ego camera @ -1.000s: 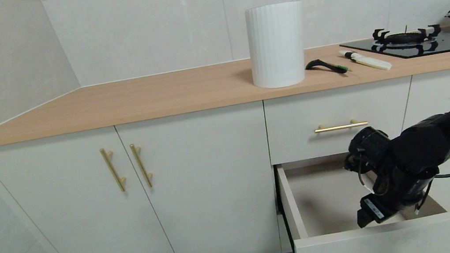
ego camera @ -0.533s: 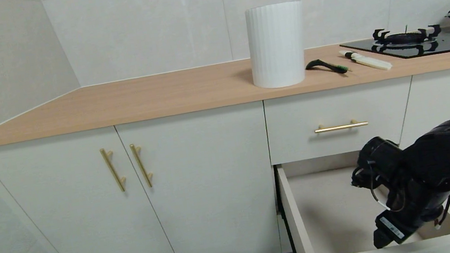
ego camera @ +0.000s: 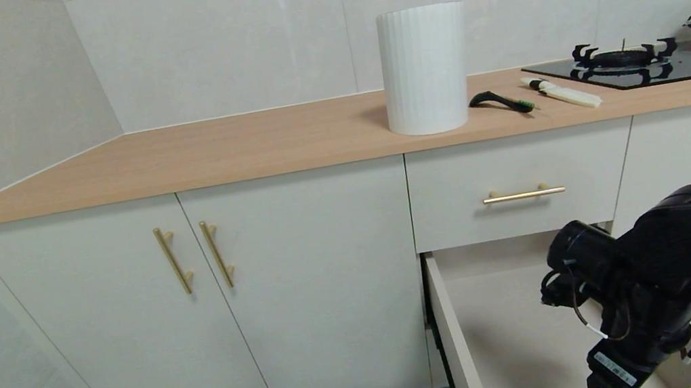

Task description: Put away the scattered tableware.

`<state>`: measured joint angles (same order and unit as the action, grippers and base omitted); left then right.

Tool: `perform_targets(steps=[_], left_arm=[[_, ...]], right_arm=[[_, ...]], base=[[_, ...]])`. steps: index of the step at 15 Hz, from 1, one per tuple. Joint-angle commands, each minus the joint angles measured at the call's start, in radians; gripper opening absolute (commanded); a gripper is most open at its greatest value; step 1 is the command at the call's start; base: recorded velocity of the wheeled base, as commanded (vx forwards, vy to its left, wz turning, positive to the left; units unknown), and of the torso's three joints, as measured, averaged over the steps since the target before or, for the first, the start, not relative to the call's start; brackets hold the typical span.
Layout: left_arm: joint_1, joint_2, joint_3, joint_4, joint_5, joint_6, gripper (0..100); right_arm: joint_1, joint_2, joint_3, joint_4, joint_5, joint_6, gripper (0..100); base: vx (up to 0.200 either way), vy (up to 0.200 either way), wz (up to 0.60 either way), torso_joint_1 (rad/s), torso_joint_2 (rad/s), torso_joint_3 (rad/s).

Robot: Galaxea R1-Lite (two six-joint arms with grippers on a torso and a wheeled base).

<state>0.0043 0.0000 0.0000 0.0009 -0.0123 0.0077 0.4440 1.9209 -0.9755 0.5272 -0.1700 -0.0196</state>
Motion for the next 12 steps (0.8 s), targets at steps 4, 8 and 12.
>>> perform_targets(steps=[4,8,12], left_arm=[[0.000,0.000,0.000,0.001,0.000,0.000,100],[0.000,0.000,0.000,0.001,0.000,0.000,100],[0.000,0.000,0.000,-0.001,0.000,0.000,100]], right_arm=[[-0.045,-0.157,-0.054,-0.015,0.063,0.046,100],[-0.128,-0.349,-0.060,-0.096,0.172,0.044,100],[-0.173,-0.407,-0.055,-0.138,0.188,0.036,100]], base=[[0.000,0.000,0.00,0.000,0.00,0.000],[0.000,0.000,0.00,0.000,0.00,0.000],[0.000,0.000,0.00,0.000,0.00,0.000]])
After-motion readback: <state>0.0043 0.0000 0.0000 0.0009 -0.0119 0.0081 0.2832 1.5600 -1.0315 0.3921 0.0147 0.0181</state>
